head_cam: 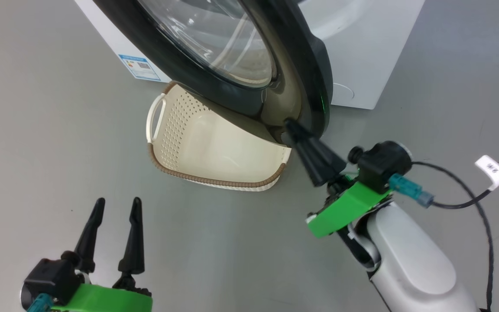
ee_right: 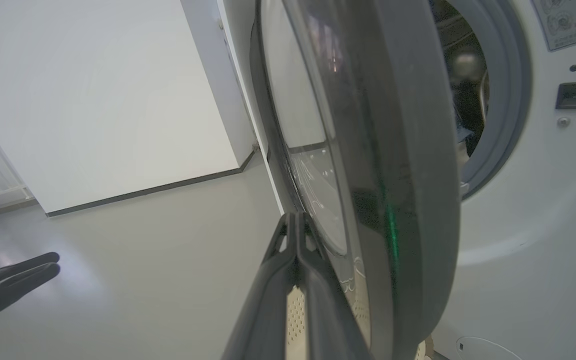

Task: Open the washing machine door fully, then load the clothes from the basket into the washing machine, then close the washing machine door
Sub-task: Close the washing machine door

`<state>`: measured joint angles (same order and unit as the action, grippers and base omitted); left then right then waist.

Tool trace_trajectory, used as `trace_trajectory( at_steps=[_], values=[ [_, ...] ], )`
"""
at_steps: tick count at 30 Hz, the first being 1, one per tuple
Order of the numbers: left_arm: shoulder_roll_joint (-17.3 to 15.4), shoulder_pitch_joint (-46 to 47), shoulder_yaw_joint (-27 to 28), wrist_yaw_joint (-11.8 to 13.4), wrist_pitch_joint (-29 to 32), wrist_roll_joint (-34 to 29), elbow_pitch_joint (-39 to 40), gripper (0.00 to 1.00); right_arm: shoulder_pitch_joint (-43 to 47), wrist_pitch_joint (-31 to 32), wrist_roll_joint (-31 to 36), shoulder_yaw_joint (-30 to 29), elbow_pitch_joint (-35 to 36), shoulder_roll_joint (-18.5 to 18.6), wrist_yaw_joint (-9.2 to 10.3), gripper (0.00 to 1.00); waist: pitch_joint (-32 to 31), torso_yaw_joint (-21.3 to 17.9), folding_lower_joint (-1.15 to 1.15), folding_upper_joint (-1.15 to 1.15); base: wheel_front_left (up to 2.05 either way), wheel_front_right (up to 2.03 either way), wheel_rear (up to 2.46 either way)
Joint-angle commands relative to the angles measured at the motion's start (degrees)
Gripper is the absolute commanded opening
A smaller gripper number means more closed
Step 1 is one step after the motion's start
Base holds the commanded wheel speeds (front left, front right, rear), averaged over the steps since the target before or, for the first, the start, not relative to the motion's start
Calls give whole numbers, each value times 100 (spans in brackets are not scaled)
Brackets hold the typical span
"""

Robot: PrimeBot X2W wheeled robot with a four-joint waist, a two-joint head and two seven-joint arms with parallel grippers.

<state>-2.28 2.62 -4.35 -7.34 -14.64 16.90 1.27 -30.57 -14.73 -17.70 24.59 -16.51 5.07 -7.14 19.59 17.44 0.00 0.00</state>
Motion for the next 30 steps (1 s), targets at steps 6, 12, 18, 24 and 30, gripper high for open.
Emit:
trace_trajectory(
  at_steps=[6,12,18,24,30],
  values=[
    [-78,151,97,-14,-36,33,94,100,-296,-27,-30,-350,-21,-215,-35,0,-12,-14,0,0,0,0,0],
    [-110,193,21,-14,-36,43,128,100,-591,-27,-245,-667,-101,-218,-35,0,117,-5,0,0,0,0,0],
    [-106,297,-49,-14,-36,89,149,100,-1049,-27,-421,-863,-305,-218,-35,0,332,19,0,0,0,0,0],
    [-94,446,-102,-14,-36,168,169,100,-1779,-27,-458,-928,-639,-219,-35,0,640,63,0,0,0,0,0],
    [-80,614,-239,-14,-36,248,159,100,-2504,-27,-502,-1169,-917,-219,-35,0,993,111,0,0,0,0,0]
  ],
)
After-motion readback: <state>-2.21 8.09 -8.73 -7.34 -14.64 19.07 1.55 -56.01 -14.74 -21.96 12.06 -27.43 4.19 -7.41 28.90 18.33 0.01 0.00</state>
